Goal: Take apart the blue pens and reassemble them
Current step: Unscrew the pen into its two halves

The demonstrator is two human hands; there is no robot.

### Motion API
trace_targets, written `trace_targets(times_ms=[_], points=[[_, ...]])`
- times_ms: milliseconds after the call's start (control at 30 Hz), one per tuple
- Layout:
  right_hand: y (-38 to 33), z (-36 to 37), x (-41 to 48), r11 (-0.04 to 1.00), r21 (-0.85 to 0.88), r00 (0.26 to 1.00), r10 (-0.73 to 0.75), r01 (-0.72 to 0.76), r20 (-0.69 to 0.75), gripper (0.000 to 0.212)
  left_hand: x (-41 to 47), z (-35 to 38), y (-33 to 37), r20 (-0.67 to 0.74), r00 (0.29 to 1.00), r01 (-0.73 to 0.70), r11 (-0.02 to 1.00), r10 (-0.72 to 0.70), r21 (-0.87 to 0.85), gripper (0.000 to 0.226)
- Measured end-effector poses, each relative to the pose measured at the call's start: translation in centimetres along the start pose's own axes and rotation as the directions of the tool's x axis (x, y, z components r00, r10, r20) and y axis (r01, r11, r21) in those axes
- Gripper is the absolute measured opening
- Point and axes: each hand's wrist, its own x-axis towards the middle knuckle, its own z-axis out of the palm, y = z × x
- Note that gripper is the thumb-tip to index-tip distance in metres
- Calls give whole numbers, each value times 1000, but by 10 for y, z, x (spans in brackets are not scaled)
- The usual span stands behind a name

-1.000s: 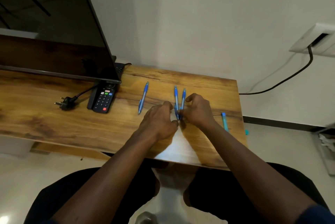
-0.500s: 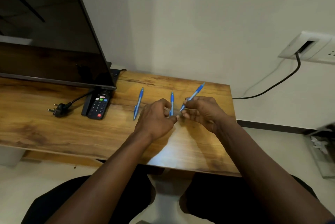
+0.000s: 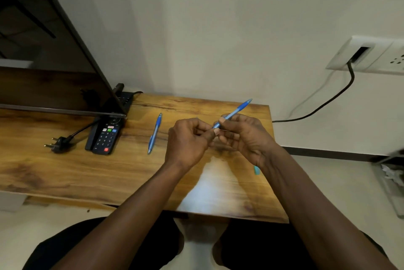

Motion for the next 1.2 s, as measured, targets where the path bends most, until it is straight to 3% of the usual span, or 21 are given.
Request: trace_targets(times_ms=[333, 500, 600, 700, 1000, 1200], points=[[0, -15, -1, 993, 115, 999, 6, -3, -31, 9, -6, 4, 3, 70, 996, 67, 987, -57, -144, 7], [1, -17, 0, 992, 126, 997, 10, -1, -75, 10, -9, -7, -15, 124, 992, -37, 997, 28, 73, 7], [5, -19, 1, 994, 111, 995, 27, -17, -91, 8, -16, -11, -27, 179, 981, -130, 940, 76, 314, 15], [10, -20, 1, 995, 94, 993, 49, -38, -110, 10, -22, -14, -36, 209, 977, -131, 885, 38, 446, 18], [17, -16, 1, 997, 54, 990, 70, -64, -123, 23, -25, -17, -50, 188, 982, -108, 772, -16, 626, 10], [17, -12, 0, 995, 50, 989, 89, -83, -120, 25, -23, -17, -50, 190, 980, -73, 780, -60, 622, 8]])
